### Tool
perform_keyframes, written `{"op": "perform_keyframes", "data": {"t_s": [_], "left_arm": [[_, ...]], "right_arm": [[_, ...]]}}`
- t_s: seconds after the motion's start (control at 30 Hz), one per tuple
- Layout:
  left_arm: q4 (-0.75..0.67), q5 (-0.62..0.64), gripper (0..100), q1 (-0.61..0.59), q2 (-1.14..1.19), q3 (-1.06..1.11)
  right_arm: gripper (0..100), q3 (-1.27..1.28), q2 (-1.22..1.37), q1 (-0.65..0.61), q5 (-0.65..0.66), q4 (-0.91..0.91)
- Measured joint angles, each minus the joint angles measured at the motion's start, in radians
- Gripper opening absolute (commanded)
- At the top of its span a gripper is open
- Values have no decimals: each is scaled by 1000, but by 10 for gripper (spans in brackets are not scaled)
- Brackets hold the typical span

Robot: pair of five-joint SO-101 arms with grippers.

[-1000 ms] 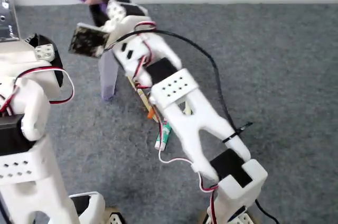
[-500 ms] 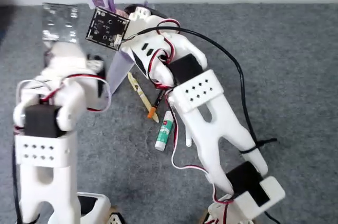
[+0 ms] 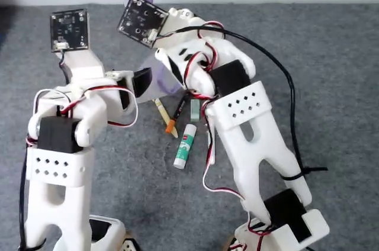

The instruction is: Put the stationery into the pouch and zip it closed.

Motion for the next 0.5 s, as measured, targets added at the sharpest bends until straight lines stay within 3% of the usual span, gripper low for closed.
{"op": "perform_keyframes", "data": {"t_s": [0.3,0.5], "left_arm": [[0,20,264,140,0,0],[-34,21,261,133,-11,80]], "right_arm": [[9,0,0,0,-3,0],[9,2,2,3,-3,0]]}}
